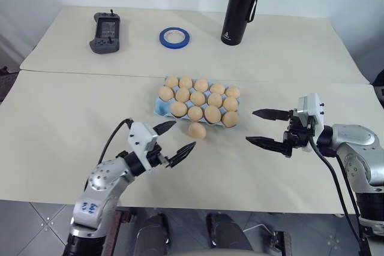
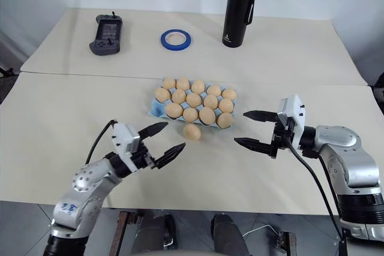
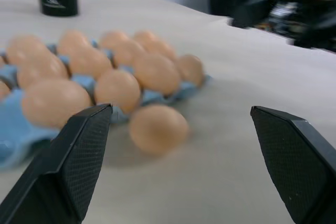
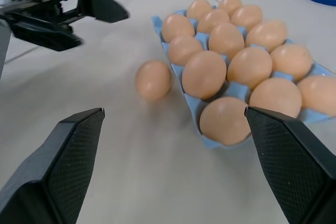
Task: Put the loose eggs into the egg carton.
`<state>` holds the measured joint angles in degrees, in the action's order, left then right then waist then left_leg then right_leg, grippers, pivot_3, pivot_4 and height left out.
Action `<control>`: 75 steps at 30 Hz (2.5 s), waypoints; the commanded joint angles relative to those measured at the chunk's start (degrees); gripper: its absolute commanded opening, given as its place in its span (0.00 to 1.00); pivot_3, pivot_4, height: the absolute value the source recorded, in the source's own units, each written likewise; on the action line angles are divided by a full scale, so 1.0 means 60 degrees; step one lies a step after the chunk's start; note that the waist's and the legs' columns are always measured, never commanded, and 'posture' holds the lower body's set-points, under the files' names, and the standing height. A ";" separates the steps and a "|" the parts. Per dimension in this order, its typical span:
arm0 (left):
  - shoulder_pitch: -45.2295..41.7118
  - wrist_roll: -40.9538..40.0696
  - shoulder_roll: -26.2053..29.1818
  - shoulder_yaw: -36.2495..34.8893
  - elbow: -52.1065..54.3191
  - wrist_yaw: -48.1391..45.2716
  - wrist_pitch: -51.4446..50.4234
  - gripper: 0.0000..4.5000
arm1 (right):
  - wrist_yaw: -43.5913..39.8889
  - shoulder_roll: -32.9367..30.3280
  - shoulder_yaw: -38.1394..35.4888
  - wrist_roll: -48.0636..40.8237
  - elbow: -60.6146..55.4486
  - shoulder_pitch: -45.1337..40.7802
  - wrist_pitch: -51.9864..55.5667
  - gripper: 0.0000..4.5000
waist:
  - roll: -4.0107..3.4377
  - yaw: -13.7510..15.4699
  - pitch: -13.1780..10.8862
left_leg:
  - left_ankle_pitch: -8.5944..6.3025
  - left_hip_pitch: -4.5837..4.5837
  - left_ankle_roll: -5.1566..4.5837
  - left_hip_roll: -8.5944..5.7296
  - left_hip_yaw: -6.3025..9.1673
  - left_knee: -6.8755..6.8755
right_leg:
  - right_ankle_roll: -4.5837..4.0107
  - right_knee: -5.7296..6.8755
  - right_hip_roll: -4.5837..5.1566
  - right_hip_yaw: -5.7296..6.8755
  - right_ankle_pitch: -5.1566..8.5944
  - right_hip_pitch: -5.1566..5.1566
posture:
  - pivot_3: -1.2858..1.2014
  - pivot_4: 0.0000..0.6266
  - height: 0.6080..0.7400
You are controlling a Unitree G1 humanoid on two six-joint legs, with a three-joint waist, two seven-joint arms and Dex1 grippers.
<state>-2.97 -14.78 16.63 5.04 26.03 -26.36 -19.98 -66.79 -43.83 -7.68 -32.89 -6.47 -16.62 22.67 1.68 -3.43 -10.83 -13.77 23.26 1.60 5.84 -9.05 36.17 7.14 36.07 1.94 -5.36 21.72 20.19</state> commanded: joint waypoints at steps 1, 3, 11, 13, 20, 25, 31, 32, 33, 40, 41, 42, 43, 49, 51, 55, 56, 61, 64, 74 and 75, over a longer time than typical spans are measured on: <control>-0.0267 0.1058 -0.0373 0.0705 -0.0074 0.0881 0.0174 1.00 | -0.0021 -0.0182 -0.0334 -0.0163 -0.0297 -0.0044 -0.0007 1.00 | 0.0000 0.0020 0.0000 | 0.0002 0.0000 -0.0003 -0.0001 0.0002 0.0001 | 0.0001 0.0000 0.0000 0.0000 -0.0001 -0.0004 | 0.52 0.24 1.00; -0.0468 0.1478 -0.0727 0.0873 -0.0389 0.1473 -0.0040 1.00 | -0.0037 -0.0189 -0.0323 -0.0159 -0.0299 -0.0057 -0.0011 1.00 | 0.0000 0.0037 0.0000 | 0.0005 0.0000 -0.0009 -0.0006 0.0002 0.0003 | 0.0003 -0.0001 0.0004 0.0000 -0.0002 -0.0009 | 0.52 0.24 1.00; -0.1277 0.2338 -0.1460 0.1470 -0.1382 0.2188 -0.0361 1.00 | -0.0110 -0.0238 -0.0286 -0.0144 -0.0264 -0.0115 -0.0014 1.00 | 0.0000 0.0066 0.0000 | 0.0007 0.0001 -0.0011 -0.0009 0.0004 0.0003 | 0.0008 0.0000 0.0010 0.0005 -0.0005 -0.0010 | 0.52 0.24 1.00; -0.1601 0.2363 -0.1636 0.1733 -0.1703 0.2037 -0.0437 1.00 | -0.0140 -0.0263 -0.0302 -0.0143 -0.0226 -0.0118 -0.0016 1.00 | -0.0002 0.0070 0.0001 | 0.0008 0.0001 -0.0010 -0.0008 0.0005 0.0001 | 0.0008 0.0001 0.0009 0.0006 -0.0005 -0.0009 | 0.52 0.24 1.00; -0.1874 0.2377 -0.1813 0.1985 -0.1963 0.1930 -0.0828 1.00 | -0.0077 -0.0264 -0.0337 -0.0156 -0.0307 -0.0031 0.0031 1.00 | -0.0004 0.0076 0.0002 | 0.0009 0.0001 -0.0008 -0.0008 0.0005 0.0006 | 0.0011 0.0005 0.0007 0.0006 -0.0007 -0.0010 | 0.52 0.24 1.00; -0.1766 0.2381 -0.1810 0.2082 -0.1655 0.1951 -0.1237 1.00 | -0.0018 -0.0267 -0.0369 -0.0183 -0.0411 0.0063 0.0081 1.00 | -0.0005 0.0095 0.0003 | 0.0010 -0.0005 -0.0008 -0.0010 0.0017 0.0022 | 0.0011 0.0009 0.0008 0.0012 -0.0007 -0.0030 | 0.52 0.24 1.00; -0.1480 0.2330 -0.1698 0.2122 -0.0890 0.1960 -0.2167 1.00 | 0.0018 -0.0267 -0.0356 -0.0176 -0.0412 0.0083 0.0128 1.00 | -0.0008 0.0093 0.0004 | 0.0010 -0.0023 -0.0009 -0.0012 0.0041 0.0020 | 0.0010 -0.0005 0.0011 0.0030 -0.0007 -0.0067 | 0.52 0.24 1.00; -0.1466 0.2335 -0.1676 0.2103 -0.0852 0.1962 -0.2256 1.00 | 0.0019 -0.0257 -0.0340 -0.0168 -0.0402 0.0077 0.0132 1.00 | -0.0008 0.0091 0.0005 | 0.0010 -0.0023 -0.0009 -0.0012 0.0042 0.0019 | 0.0010 -0.0005 0.0010 0.0031 -0.0007 -0.0066 | 0.52 0.24 1.00; -0.1465 0.2335 -0.1677 0.2082 -0.0841 0.1974 -0.2319 1.00 | 0.0020 -0.0246 -0.0325 -0.0161 -0.0386 0.0063 0.0131 1.00 | -0.0008 0.0088 0.0005 | 0.0010 -0.0022 -0.0009 -0.0012 0.0045 0.0018 | 0.0010 -0.0005 0.0011 0.0032 -0.0006 -0.0066 | 0.52 0.24 1.00; -0.1573 0.2342 -0.1633 0.2120 -0.0988 0.1910 -0.2599 1.00 | 0.0009 -0.0170 -0.0204 -0.0112 -0.0274 -0.0063 0.0107 1.00 | -0.0008 0.0096 0.0005 | 0.0010 -0.0020 -0.0008 -0.0014 0.0048 0.0010 | 0.0010 -0.0012 0.0015 0.0038 -0.0006 -0.0066 | 0.52 0.24 1.00; -0.1612 0.2305 -0.1642 0.2105 -0.1051 0.1867 -0.2572 1.00 | 0.0014 -0.0163 -0.0195 -0.0107 -0.0267 -0.0072 0.0108 1.00 | -0.0008 0.0096 0.0005 | 0.0010 -0.0020 -0.0008 -0.0014 0.0048 0.0010 | 0.0010 -0.0013 0.0015 0.0038 -0.0006 -0.0066 | 0.52 0.24 1.00; -0.1650 0.2263 -0.1649 0.2104 -0.1102 0.1813 -0.2561 1.00 | 0.0018 -0.0159 -0.0192 -0.0105 -0.0267 -0.0072 0.0111 1.00 | -0.0008 0.0096 0.0005 | 0.0010 -0.0020 -0.0008 -0.0014 0.0048 0.0009 | 0.0010 -0.0013 0.0015 0.0039 -0.0006 -0.0066 | 0.52 0.24 1.00; -0.1681 0.2239 -0.1652 0.2117 -0.1153 0.1761 -0.2501 0.96 | 0.0022 -0.0155 -0.0190 -0.0103 -0.0267 -0.0071 0.0111 1.00 | -0.0008 0.0096 0.0005 | 0.0010 -0.0020 -0.0008 -0.0015 0.0049 0.0009 | 0.0010 -0.0013 0.0015 0.0040 -0.0006 -0.0066 | 0.52 0.24 1.00; -0.1795 0.2109 -0.1716 0.2127 -0.1483 0.1470 -0.2306 0.58 | 0.0057 -0.0136 -0.0192 -0.0086 -0.0277 -0.0061 0.0099 1.00 | -0.0008 0.0101 0.0005 | 0.0010 -0.0020 -0.0008 -0.0020 0.0048 0.0008 | 0.0010 -0.0015 0.0023 0.0041 -0.0006 -0.0066 | 0.52 0.24 1.00; -0.1797 0.2111 -0.1714 0.2117 -0.1493 0.1452 -0.2335 0.44 | 0.0056 -0.0149 -0.0211 -0.0082 -0.0267 -0.0043 0.0088 1.00 | -0.0008 0.0102 0.0005 | 0.0010 -0.0020 -0.0008 -0.0020 0.0049 0.0007 | 0.0010 -0.0014 0.0024 0.0043 -0.0006 -0.0066 | 0.52 0.24 1.00; -0.1739 0.2052 -0.1658 0.1922 -0.1392 0.1429 -0.2108 0.38 | 0.0082 -0.0154 -0.0231 -0.0076 -0.0259 -0.0022 0.0086 1.00 | -0.0008 0.0102 0.0005 | 0.0010 -0.0020 -0.0008 -0.0021 0.0049 0.0007 | 0.0010 -0.0015 0.0024 0.0043 -0.0006 -0.0066 | 0.52 0.24 1.00; -0.1714 0.1994 -0.1625 0.1805 -0.1325 0.1393 -0.1946 0.38 | 0.0090 -0.0153 -0.0233 -0.0075 -0.0255 -0.0019 0.0090 1.00 | -0.0008 0.0100 0.0005 | 0.0010 -0.0020 -0.0008 -0.0021 0.0049 0.0007 | 0.0010 -0.0015 0.0025 0.0043 -0.0006 -0.0066 | 0.52 0.24 1.00; -0.1636 0.1029 -0.1508 0.0555 -0.0614 0.0967 -0.1393 0.38 | 0.0089 -0.0117 -0.0185 -0.0046 -0.0194 -0.0044 0.0055 1.00 | -0.0009 0.0086 0.0005 | 0.0010 -0.0020 -0.0008 -0.0018 0.0048 0.0004 | 0.0010 -0.0014 0.0025 0.0045 -0.0006 -0.0065 | 0.52 0.24 1.00; -0.1835 0.0549 -0.1321 -0.0421 -0.0344 0.1028 -0.1596 0.38 | 0.0101 -0.0068 -0.0134 -0.0039 -0.0152 -0.0112 0.0053 1.00 | -0.0009 0.0088 0.0005 | 0.0010 -0.0018 -0.0008 -0.0017 0.0049 0.0003 | 0.0010 -0.0013 0.0024 0.0049 -0.0006 -0.0065 | 0.52 0.24 1.00; -0.3061 0.0888 -0.0574 -0.1289 -0.1726 0.1515 -0.1258 0.38 | 0.0084 0.0034 -0.0001 -0.0013 -0.0084 -0.0248 0.0027 1.00 | -0.0009 0.0114 0.0005 | 0.0012 -0.0019 -0.0012 -0.0029 0.0051 0.0012 | 0.0014 -0.0016 0.0024 0.0051 -0.0008 -0.0073 | 0.52 0.24 1.00; -0.3113 0.0887 -0.0563 -0.1215 -0.1895 0.1431 -0.1103 0.38 | 0.0083 0.0037 -0.0001 -0.0009 -0.0082 -0.0260 0.0027 1.00 | -0.0009 0.0121 0.0005 | 0.0011 -0.0017 -0.0012 -0.0027 0.0050 0.0010 | 0.0014 -0.0016 0.0023 0.0052 -0.0008 -0.0070 | 0.52 0.24 1.00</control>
<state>-20.45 -9.64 13.00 -3.11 14.70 -16.96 -29.02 -66.19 -43.66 -7.05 -32.69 -6.36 -17.43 23.67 1.63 -2.70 -10.80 -13.71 23.16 1.54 5.69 -8.75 36.22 7.22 35.98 2.08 -5.03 21.67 19.79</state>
